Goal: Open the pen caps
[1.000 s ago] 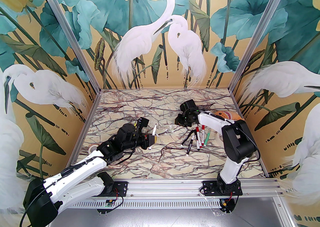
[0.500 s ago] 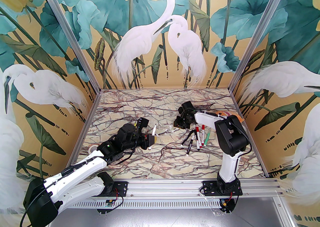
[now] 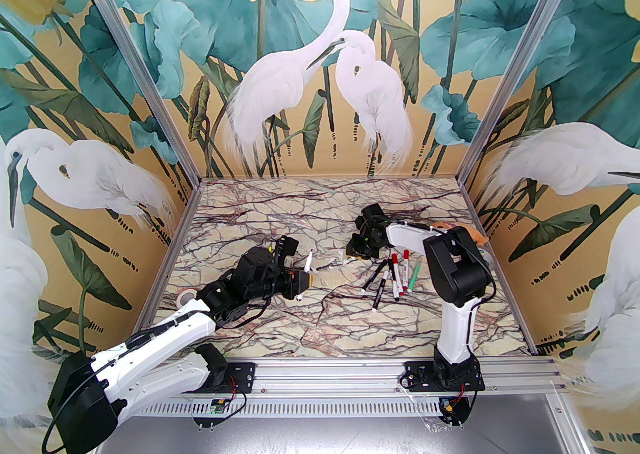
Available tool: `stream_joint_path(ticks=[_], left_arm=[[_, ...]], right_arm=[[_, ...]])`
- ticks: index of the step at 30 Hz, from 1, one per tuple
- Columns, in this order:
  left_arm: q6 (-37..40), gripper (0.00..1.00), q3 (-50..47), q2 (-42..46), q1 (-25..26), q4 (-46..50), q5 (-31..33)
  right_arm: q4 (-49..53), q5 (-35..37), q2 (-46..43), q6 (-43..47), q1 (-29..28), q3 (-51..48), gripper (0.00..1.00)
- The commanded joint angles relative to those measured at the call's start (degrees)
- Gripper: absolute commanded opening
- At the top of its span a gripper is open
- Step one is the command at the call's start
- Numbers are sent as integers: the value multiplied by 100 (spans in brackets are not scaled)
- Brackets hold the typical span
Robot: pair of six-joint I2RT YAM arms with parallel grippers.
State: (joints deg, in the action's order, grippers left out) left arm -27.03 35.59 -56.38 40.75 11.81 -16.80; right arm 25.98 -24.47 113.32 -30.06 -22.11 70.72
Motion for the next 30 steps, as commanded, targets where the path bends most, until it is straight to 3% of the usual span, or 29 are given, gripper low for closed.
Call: stream_joint_path(ticks=[1, 11, 25, 30], left_arm=[[70, 8, -79, -84, -49, -39, 48], [31, 8, -88, -235, -44, -170, -43], [-8, 8, -130, -273, -49, -252, -122], [2, 8, -157, -242, -49, -250, -135]], right_arm=[[92, -32, 139, 110, 22, 119, 27], [87, 1, 103, 134, 25, 91, 31], [462, 224, -230, 344, 23, 115, 23], [1153, 267, -374, 671, 41, 354, 22]])
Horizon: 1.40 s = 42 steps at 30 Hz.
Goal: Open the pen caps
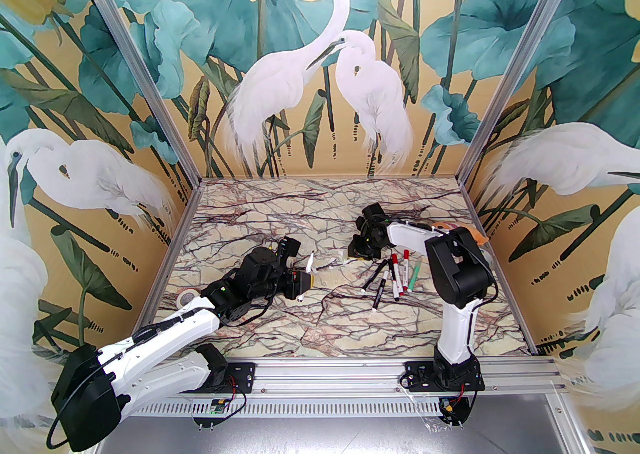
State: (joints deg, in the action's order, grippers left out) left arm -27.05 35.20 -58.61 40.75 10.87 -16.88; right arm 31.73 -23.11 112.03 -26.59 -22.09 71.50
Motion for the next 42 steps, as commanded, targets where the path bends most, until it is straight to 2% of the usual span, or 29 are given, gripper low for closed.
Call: stream_joint_path(ticks=[1, 7, 11, 21, 42], left_arm=[[2, 8, -127, -10, -50, -160, -133], [55, 8, -131, -6, -48, -176, -184], [85, 8, -162, 33, -50, -173, -228], [91, 8, -258, 139, -49, -259, -383], [250, 9, -189, 244, -50, -64, -481]], right_arm=[[743, 136, -250, 388, 50, 346, 22], [1746, -102, -182, 680, 50, 781, 23], [2255, 17, -121, 843, 42, 921, 24], [3042, 160, 309, 1075, -188, 1267, 24], [3108, 820, 663, 770, -535, 1467, 30]])
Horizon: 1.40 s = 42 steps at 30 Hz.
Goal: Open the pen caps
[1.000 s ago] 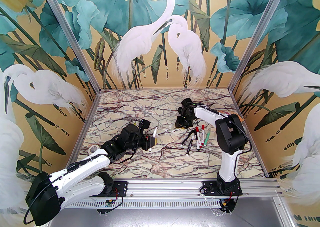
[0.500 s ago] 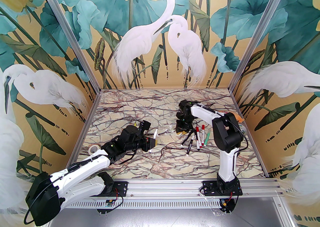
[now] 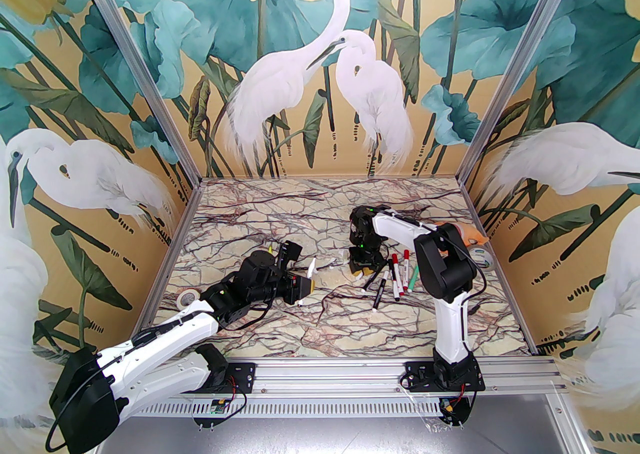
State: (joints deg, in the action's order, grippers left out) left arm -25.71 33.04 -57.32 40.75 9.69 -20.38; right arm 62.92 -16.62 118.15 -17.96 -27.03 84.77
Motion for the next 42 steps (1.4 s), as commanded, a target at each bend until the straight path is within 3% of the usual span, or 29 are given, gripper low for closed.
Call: stream_joint_path(ticks=[1, 12, 20, 25, 34, 42], left_arm=[[118, 9, 32, 123, -43, 67, -128], [93, 9, -7, 141, -45, 77, -124], [47, 9, -69, 246, -49, 75, -111], [18, 9, -77, 339, -49, 130, -89], [7, 9, -91, 327, -47, 129, -107], [2, 9, -139, 325, -49, 114, -106]], right_arm=[[-20, 198, 38, -104, -40, 145, 30], [-165, 262, -460, -193, -182, -104, 36], [-662, 844, -1039, -600, -499, -842, 35], [-1024, 674, -1262, -876, -765, -1129, 33], [-1566, 562, -1364, -1259, -934, -1541, 34], [-1548, 926, -1468, -1439, -928, -1800, 37]])
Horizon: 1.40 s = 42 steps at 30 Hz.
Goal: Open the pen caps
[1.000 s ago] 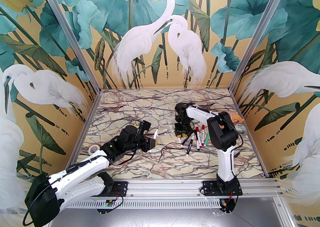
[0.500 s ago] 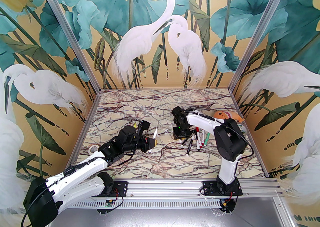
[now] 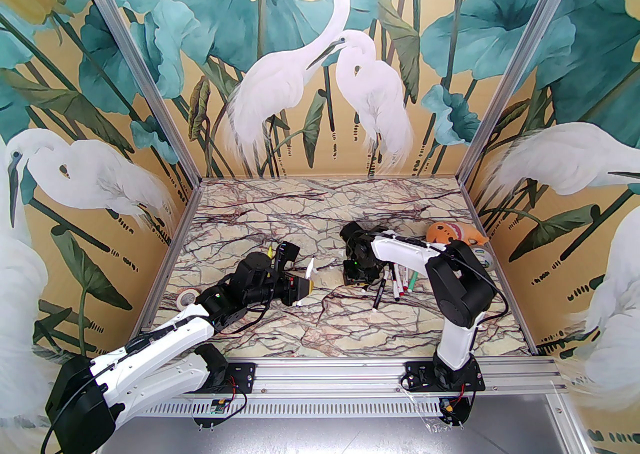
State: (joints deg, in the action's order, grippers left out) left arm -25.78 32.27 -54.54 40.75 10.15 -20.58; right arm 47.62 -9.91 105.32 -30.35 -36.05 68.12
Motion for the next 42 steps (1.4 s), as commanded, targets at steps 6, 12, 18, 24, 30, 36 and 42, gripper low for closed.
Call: stream_joint_path(ticks=[6, 12, 18, 24, 30, 36, 42], left_arm=[[25, 9, -54, 65, -50, 89, -87], [16, 9, -66, 92, -50, 110, -87], [12, 9, -76, 93, -49, 118, -77], [13, 9, -92, 121, -45, 127, -86], [10, 9, -56, 66, -49, 79, -121], [38, 9, -15, 81, -48, 157, -98], [65, 9, 34, 67, -44, 203, -95]], right_arm=[[-9, 497, -250, -250, 13, -158, 38], [-104, 604, -279, -252, 123, -127, 42], [-239, 671, -409, -284, 147, -149, 45], [-307, 819, -792, -198, 159, -383, 42], [-217, 915, -666, -207, 189, -384, 46], [-262, 952, -481, -197, 195, -369, 49], [-336, 851, -312, -175, 191, -351, 49]])
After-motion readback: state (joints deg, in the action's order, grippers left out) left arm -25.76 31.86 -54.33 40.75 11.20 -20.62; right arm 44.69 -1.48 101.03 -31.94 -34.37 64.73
